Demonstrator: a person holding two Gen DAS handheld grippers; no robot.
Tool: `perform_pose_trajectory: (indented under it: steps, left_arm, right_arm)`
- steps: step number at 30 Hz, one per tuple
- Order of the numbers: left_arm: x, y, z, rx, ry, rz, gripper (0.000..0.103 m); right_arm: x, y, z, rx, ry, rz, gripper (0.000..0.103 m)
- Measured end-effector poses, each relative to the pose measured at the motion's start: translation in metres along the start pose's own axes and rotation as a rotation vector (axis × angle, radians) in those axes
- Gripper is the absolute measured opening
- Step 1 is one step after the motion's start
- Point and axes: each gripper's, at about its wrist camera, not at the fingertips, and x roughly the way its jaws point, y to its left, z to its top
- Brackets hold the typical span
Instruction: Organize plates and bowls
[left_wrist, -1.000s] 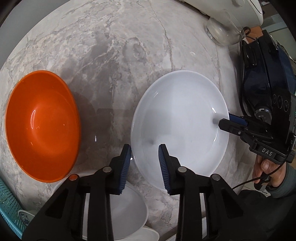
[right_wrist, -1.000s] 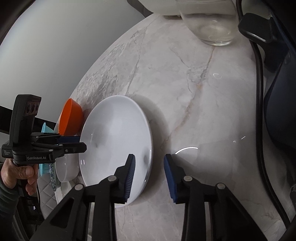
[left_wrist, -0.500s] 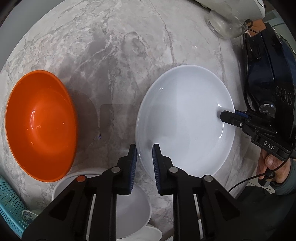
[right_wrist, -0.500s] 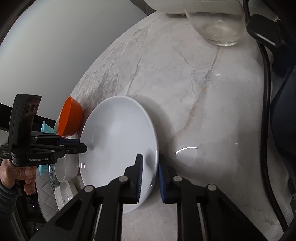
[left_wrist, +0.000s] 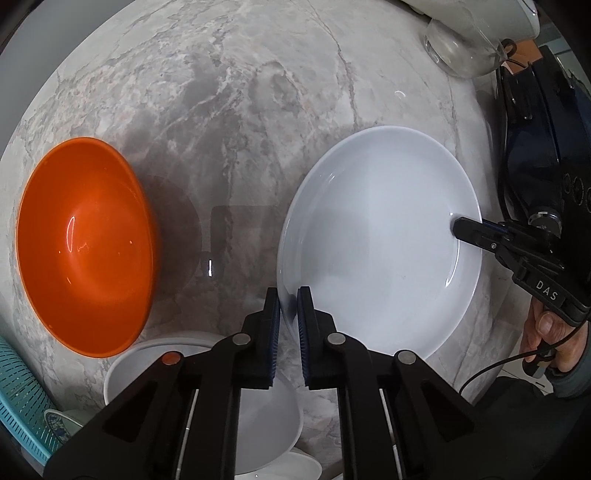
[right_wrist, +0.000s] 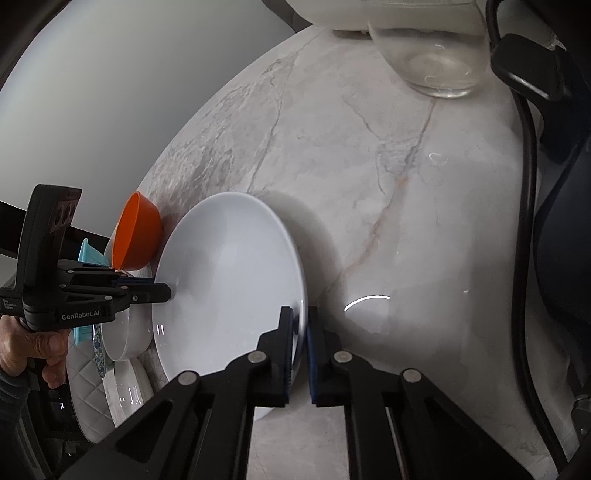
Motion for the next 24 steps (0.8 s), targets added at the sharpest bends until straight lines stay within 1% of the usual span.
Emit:
perform_pose_trajectory:
  steps: [4,9,14,24]
  left_arm:
    - [0.0,0.0,-0.003,-0.007,0.004,-0.007,0.008]
    - [-0.004,0.003,-0.005,-0.036,0.004,-0.033,0.008]
    - [-0.006,0.002,-0.003,-0.041,0.013,-0.034,0.008]
    - [0.0,0.003,0.003,-0.043,0.03,-0.027,0.008]
  right_arm:
    - [-0.004,0.002,0.003,-0.002,-0.008,-0.004,0.009]
    - [-0.009,0.006,0.007,-0.005,-0.015,-0.004,0.009]
    - [-0.011,0.01,0.008,-0.011,-0.017,-0.008,0.009]
    - [0.0,0.007,0.013,-0.001,0.003,-0.037,0.01]
